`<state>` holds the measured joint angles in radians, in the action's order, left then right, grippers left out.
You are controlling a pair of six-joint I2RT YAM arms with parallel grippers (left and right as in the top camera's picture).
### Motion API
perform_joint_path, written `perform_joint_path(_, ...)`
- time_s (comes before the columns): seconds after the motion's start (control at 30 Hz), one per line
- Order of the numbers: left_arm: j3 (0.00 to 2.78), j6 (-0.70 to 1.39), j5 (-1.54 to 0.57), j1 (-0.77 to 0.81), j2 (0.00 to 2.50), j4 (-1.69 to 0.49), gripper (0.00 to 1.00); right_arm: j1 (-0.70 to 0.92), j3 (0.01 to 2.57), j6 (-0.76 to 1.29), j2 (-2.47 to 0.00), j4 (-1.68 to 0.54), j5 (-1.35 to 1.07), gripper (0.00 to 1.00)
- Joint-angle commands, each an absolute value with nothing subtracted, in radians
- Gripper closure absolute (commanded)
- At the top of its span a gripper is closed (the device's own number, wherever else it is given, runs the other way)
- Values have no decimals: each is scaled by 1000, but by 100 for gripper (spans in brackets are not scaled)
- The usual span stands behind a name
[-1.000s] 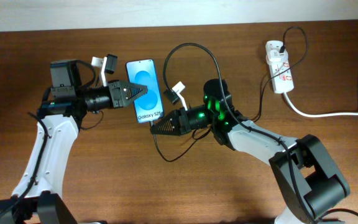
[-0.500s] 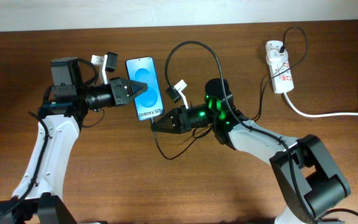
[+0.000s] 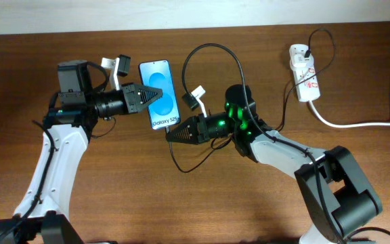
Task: Plug charger to phone and switch on socket
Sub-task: 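Push the plug into the port while the left gripper holds the phone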
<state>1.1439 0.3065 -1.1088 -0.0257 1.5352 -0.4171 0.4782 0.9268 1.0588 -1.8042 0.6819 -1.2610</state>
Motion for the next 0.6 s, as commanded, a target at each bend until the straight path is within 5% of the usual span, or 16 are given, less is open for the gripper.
perform_joint_path(0.0,1031,282,-1287,103,1539,-555,100,370,1126,1052,-1758,775,-793,96)
perform_joint_path(0.57,1031,400,-1294,-13,1539,-372,100,345,1140,984,-1758,563,-912,89)
